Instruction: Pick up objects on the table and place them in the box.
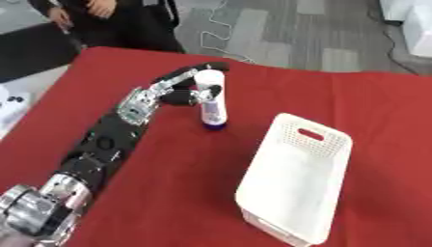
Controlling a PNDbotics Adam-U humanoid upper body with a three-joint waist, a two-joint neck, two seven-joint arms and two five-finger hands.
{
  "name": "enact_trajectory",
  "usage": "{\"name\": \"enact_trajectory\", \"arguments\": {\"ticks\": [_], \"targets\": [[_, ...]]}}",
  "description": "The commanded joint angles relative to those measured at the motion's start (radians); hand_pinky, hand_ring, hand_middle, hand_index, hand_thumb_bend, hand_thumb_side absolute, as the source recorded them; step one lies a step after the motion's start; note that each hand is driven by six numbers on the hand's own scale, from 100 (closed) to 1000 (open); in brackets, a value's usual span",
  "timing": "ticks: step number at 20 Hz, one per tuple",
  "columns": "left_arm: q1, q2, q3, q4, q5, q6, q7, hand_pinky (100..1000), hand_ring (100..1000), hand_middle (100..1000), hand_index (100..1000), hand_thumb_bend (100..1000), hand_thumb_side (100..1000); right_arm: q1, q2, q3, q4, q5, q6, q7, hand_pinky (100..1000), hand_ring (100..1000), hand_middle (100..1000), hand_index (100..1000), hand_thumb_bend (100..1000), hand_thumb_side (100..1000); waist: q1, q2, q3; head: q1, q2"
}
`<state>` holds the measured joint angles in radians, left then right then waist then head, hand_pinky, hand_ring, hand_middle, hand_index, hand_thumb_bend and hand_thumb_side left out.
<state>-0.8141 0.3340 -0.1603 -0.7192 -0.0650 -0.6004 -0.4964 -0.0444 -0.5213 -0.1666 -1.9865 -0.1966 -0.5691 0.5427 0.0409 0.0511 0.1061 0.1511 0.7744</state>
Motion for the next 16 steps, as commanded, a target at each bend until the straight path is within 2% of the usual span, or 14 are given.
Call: {"name": "enact_trajectory", "arguments": {"ticks": [1,16], "targets": [[-0.023,0.027,0.013,-0.005,-0.015,-0.142,-0.139,1000,754,917,1000,100,694,-0.015,-0.027,-0.006,-0.013,-0.011,-0.240,0.240,162,335,397,421,100,999,0.000,-0.010,-0.002,0.011,-0.004],[-0.019,0.026,0.018,0.020,-0.078,-0.155,-0.152,1000,724,906,1000,100,782,-0.025,-0.027,-0.013,-0.013,-0.023,-0.236,0.243,162,334,397,419,100,1000,0.003,-0.002,-0.007,0.009,-0.004]]}}
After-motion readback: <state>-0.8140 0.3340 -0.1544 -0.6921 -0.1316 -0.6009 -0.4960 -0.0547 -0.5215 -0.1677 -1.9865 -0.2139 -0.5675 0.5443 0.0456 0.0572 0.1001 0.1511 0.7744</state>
